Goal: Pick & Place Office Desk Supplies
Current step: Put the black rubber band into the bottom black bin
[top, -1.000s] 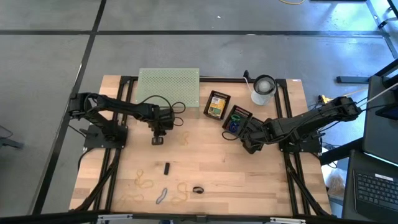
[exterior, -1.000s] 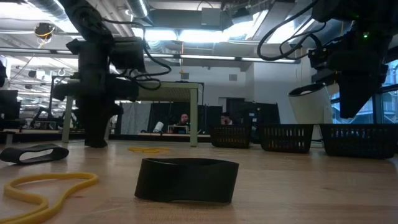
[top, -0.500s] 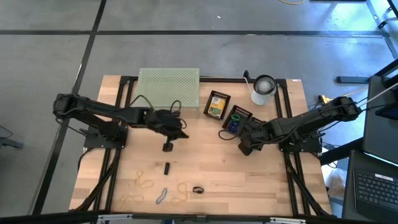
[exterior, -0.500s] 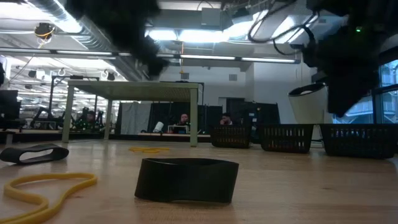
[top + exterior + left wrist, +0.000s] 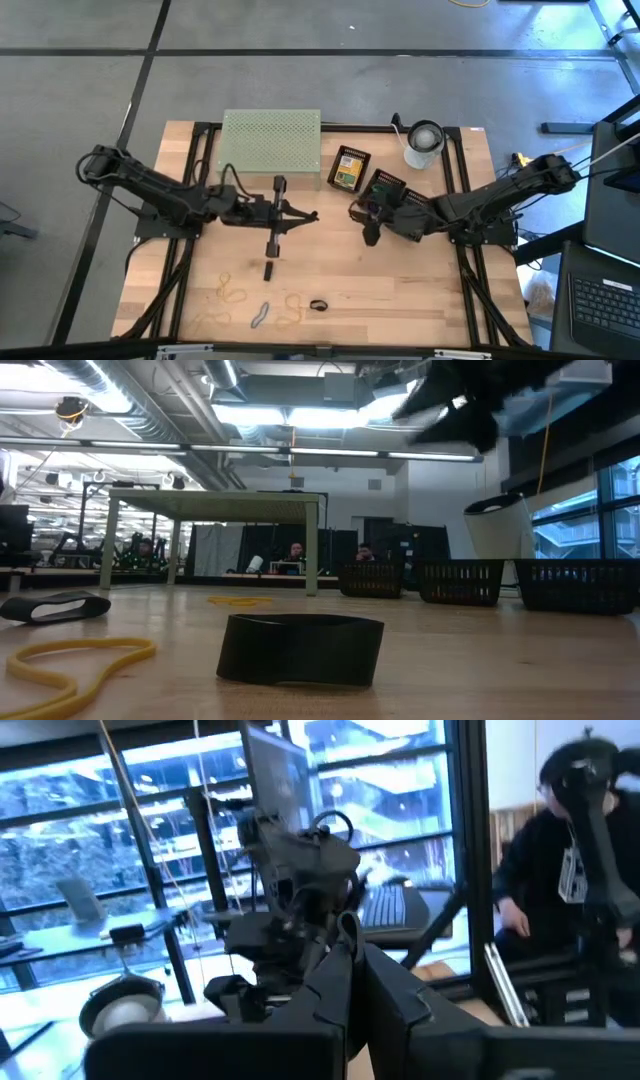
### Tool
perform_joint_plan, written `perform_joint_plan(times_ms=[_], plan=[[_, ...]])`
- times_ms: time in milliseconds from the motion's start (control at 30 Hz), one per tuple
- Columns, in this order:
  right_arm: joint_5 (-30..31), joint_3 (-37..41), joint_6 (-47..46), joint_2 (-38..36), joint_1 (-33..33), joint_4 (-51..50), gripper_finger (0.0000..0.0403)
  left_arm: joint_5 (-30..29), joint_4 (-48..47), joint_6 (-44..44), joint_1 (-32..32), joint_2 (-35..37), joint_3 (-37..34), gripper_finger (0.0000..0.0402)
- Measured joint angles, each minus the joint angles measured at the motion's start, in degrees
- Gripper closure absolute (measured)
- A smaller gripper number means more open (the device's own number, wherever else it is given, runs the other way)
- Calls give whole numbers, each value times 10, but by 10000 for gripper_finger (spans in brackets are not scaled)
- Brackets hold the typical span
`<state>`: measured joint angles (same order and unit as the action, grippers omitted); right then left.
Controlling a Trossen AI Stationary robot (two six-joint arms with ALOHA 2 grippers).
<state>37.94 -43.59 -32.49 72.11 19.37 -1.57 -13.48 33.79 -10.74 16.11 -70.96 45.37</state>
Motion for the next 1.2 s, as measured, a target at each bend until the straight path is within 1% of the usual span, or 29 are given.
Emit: perform_joint_plan(times_ms=[33,100,167,233,300,367,467,567,700,867,1000,1100,1200], plan=[[8,0,44,2,5,37,147,-6,4,0,4,0,0,391],[5,0,134,7,13,118,147,-16,10,2,11,-2,0,391],[-36,0,222,19,20,196,147,-23,20,3,15,-6,0,391],[-93,0,293,33,24,263,147,-22,43,5,17,-15,0,391],[-148,0,347,54,25,318,147,-20,74,15,18,-31,0,391],[-177,0,386,77,25,361,147,-20,108,32,18,-53,0,391],[-182,0,444,111,25,416,147,-20,147,42,18,-86,0,391],[-173,0,491,140,25,456,147,-19,165,54,19,-112,0,391],[-170,0,511,158,25,496,147,-19,183,61,19,-136,0,391],[-182,0,496,159,25,504,147,-22,185,84,19,-164,0,391],[-213,0,452,159,25,501,151,-59,191,70,18,-177,0,391],[-217,0,430,159,25,500,167,-72,191,66,18,-178,0,391],[-216,0,423,159,24,501,198,-70,191,66,19,-178,0,391]])
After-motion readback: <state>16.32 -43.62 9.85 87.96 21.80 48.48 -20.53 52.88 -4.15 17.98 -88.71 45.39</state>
